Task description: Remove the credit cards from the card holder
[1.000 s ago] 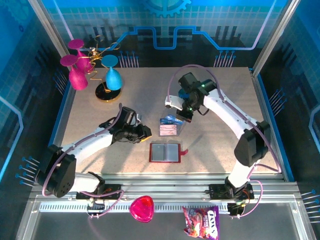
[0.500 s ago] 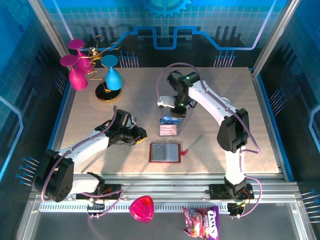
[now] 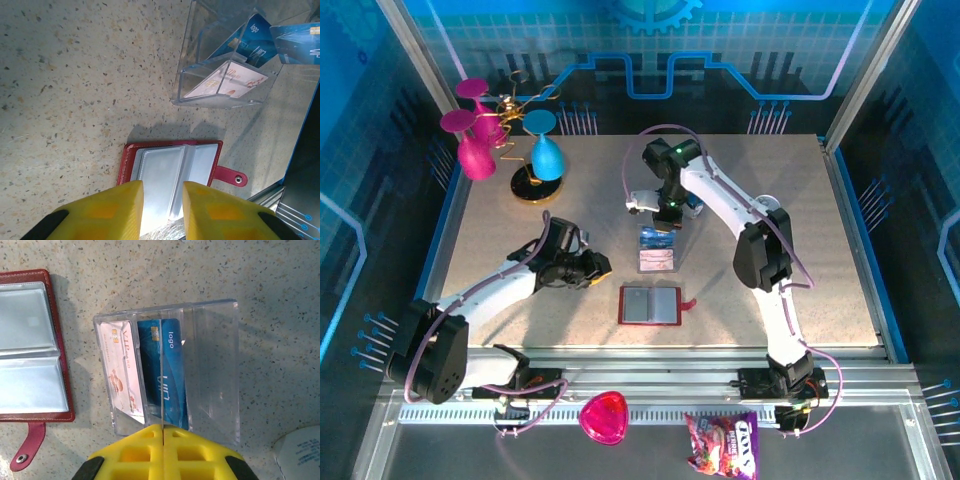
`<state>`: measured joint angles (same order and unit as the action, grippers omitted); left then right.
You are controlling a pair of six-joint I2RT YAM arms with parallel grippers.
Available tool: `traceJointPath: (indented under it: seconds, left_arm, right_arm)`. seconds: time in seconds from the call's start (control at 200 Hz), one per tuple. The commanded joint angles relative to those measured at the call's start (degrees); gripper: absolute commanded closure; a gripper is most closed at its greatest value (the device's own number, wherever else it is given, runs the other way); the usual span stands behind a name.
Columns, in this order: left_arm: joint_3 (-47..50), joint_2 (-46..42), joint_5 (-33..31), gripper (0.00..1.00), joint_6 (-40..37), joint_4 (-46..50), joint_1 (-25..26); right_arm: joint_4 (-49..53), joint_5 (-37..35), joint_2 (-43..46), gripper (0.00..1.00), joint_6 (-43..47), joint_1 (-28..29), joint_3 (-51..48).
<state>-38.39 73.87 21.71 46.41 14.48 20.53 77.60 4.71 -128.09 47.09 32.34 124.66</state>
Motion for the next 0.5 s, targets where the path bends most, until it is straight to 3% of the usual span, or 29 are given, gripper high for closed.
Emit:
traceJointPath:
  seconds: [0.0, 0.31, 0.495]
  left_arm:
    - [0.8, 0.64, 1.48, 0.73, -0.45, -0.77, -0.93]
    - [1.04, 1.32, 1.93, 0.73, -0.52, -0.99, -1.56]
    - [1.21, 1.89, 2.6, 0.73, -0.09, -1.98, -1.56]
  right_arm:
    - [3.65, 0.26, -2.71, 1.0, 1.64, 0.4, 2.9]
    - [5.1, 2.68, -4.89, 1.0, 1.69, 0.27, 2.21]
    - [3.29, 1.93, -3.83, 0.83, 0.82, 0.18, 1.31]
